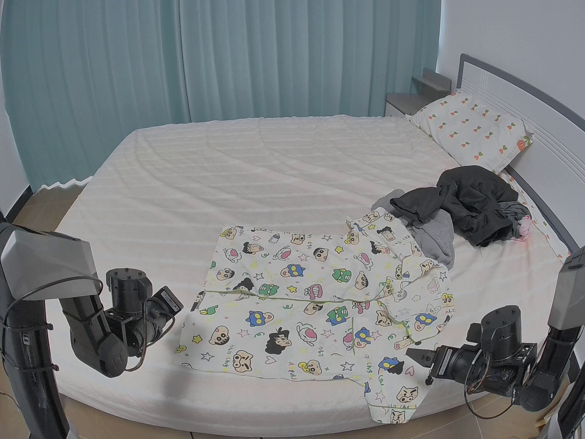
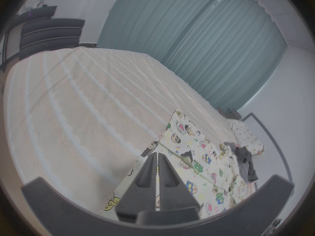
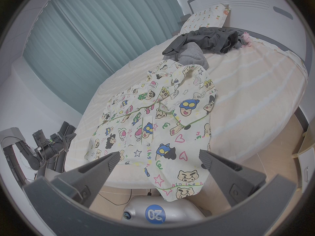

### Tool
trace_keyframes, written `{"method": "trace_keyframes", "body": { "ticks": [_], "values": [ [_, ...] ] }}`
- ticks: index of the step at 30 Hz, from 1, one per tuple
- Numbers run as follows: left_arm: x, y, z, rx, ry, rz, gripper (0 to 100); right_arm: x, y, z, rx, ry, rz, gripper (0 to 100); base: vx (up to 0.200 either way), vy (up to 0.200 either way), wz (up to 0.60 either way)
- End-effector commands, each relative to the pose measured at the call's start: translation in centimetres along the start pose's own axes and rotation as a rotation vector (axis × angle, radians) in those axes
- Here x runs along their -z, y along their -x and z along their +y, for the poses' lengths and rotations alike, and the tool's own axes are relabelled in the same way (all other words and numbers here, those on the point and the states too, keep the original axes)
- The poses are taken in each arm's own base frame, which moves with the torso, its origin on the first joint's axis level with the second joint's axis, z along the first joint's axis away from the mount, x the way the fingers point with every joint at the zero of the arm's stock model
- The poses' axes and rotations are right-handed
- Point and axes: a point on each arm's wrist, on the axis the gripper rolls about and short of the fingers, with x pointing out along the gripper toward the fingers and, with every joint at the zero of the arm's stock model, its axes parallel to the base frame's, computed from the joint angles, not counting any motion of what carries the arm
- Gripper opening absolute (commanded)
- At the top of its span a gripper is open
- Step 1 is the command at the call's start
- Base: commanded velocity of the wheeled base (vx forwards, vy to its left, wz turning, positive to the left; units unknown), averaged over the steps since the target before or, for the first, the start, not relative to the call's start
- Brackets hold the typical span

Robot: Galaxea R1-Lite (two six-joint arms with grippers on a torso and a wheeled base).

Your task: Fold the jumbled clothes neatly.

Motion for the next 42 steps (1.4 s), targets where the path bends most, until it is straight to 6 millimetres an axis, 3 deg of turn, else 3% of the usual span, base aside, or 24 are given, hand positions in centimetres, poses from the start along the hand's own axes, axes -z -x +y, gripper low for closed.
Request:
{"method": "trace_keyframes", "body": {
  "ticks": [1,6,7,15,26,34,42],
  "values": [
    [1.0,-1.5,0.6,-0.011,-0.025,0.034,0,0.3,0.2,-0.2,0.010,0.002,0.012,100,0.000,0.000,0.00],
    [1.1,-2.2,-0.2,0.057,-0.040,0.070,0,0.3,0.2,-0.3,0.011,0.002,0.013,100,0.000,0.000,0.00],
    [1.1,-2.5,-0.3,0.065,-0.054,0.084,100,0.3,0.2,-0.3,0.011,0.002,0.013,100,0.000,0.000,0.00],
    [0.1,-4.8,-0.5,0.083,-0.115,0.184,100,0.3,0.2,-0.3,0.012,0.002,0.015,100,0.000,0.000,0.00],
    [0.5,-7.2,-1.3,0.058,-0.229,0.259,100,0.3,0.2,-0.3,0.013,0.004,0.016,100,0.000,0.000,0.00],
    [1.7,-8.1,-2.0,0.044,-0.283,0.308,100,0.4,0.1,-0.3,0.015,0.004,0.018,100,0.000,0.000,0.00],
    [1.7,-8.1,-1.8,0.012,-0.286,0.299,100,0.4,0.1,-0.3,0.017,0.005,0.021,100,0.000,0.000,0.00]
  ]
}}
